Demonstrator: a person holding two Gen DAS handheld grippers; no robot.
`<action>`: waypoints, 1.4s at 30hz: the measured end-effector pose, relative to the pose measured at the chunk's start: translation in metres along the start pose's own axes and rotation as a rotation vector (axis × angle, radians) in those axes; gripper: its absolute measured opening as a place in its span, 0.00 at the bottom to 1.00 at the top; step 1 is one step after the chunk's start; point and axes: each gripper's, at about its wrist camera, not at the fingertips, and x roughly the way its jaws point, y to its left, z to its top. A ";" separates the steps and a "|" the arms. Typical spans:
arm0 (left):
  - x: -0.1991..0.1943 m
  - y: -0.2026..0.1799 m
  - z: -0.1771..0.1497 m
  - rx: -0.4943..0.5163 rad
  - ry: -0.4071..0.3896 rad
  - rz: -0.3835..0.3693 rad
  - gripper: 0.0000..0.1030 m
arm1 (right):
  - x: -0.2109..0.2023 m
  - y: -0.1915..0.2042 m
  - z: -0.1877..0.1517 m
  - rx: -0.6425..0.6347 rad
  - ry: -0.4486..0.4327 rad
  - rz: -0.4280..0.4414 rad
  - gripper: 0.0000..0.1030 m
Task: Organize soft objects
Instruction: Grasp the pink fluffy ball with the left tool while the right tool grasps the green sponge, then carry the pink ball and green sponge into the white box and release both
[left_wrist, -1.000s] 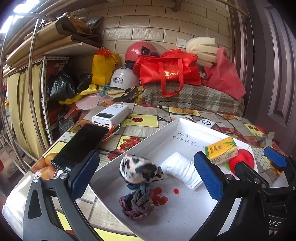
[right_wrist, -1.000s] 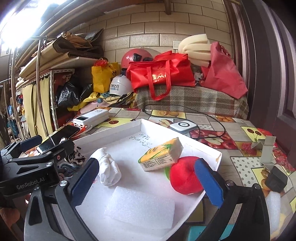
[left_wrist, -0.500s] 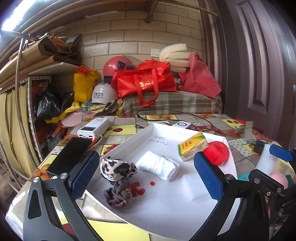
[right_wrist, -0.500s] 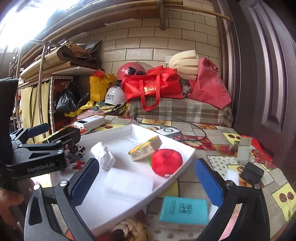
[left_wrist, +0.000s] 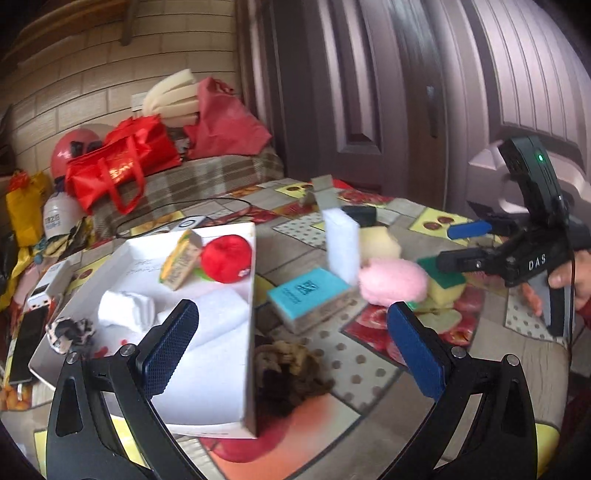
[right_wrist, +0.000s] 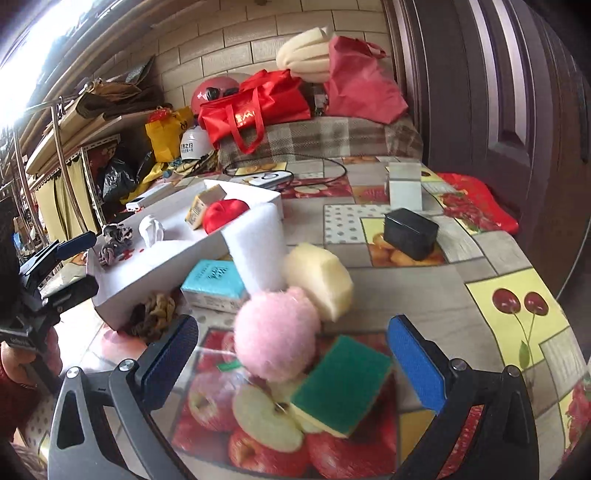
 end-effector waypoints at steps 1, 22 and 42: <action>0.005 -0.009 0.002 0.022 0.018 -0.018 1.00 | -0.002 -0.005 -0.002 -0.002 0.022 0.002 1.00; 0.093 -0.078 0.028 0.032 0.258 -0.152 0.70 | 0.020 -0.056 -0.015 0.031 0.272 -0.096 0.41; 0.046 -0.082 0.034 0.016 -0.005 -0.030 0.49 | -0.008 -0.067 -0.009 0.092 0.133 -0.085 0.41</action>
